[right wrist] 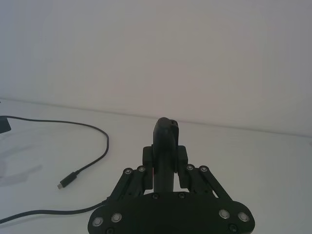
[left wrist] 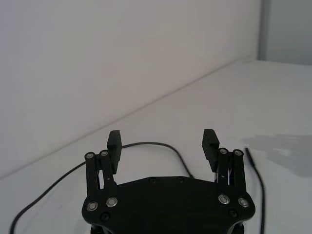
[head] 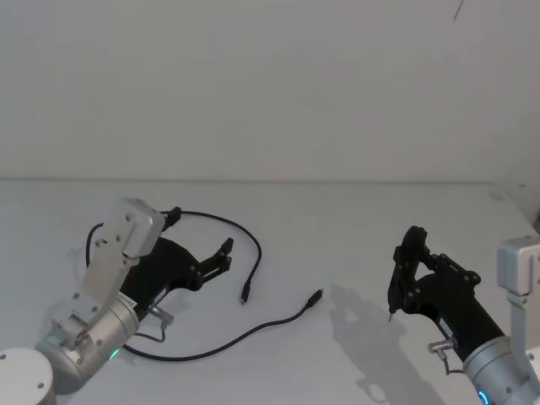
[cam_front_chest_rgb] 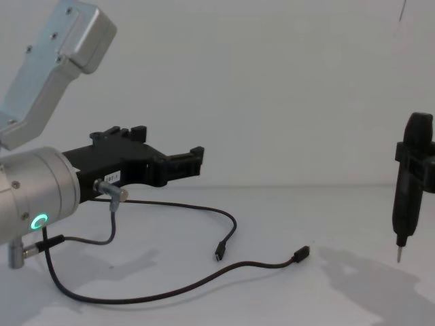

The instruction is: Pick up the data cable with the one hand.

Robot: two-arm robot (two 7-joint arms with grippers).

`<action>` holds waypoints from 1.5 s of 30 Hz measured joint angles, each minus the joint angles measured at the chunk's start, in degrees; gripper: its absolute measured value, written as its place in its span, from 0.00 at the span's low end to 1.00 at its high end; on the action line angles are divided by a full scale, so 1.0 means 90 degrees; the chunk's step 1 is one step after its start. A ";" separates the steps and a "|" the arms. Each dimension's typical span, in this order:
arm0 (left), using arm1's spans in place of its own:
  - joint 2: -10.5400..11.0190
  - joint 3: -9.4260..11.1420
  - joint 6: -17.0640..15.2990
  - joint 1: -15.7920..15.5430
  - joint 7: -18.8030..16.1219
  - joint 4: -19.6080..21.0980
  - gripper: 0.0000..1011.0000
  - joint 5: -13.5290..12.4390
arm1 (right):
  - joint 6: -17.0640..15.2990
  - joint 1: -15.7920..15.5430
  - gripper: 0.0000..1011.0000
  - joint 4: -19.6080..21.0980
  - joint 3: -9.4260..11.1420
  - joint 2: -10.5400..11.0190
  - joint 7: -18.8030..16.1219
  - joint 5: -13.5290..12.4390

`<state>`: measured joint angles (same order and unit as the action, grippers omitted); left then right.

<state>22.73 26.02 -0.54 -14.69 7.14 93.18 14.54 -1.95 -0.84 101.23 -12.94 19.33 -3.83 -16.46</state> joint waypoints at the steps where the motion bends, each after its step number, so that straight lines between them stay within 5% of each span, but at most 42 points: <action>1: 0.0019 0.0001 0.0000 -0.0013 0.0106 0.0003 0.99 0.0060 | 0.0000 0.0000 0.28 0.0000 0.0000 0.0000 0.0000 0.0000; 23: 0.0494 0.0222 -0.0488 -0.0275 0.2153 -0.0132 0.99 0.1010 | 0.0000 0.0000 0.28 0.0000 0.0000 0.0000 0.0000 0.0000; 35: 0.0781 0.0699 -0.0823 -0.0628 0.2972 -0.0532 0.99 0.0942 | 0.0000 0.0000 0.28 0.0000 0.0000 0.0000 0.0000 0.0000; 45: 0.0684 0.0977 -0.0844 -0.0869 0.3129 -0.0868 0.99 0.0740 | 0.0000 0.0000 0.28 0.0000 0.0000 0.0000 0.0000 0.0000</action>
<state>28.88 34.82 -8.13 -22.51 35.29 85.37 21.21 -1.95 -0.84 101.23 -12.94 19.33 -3.83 -16.46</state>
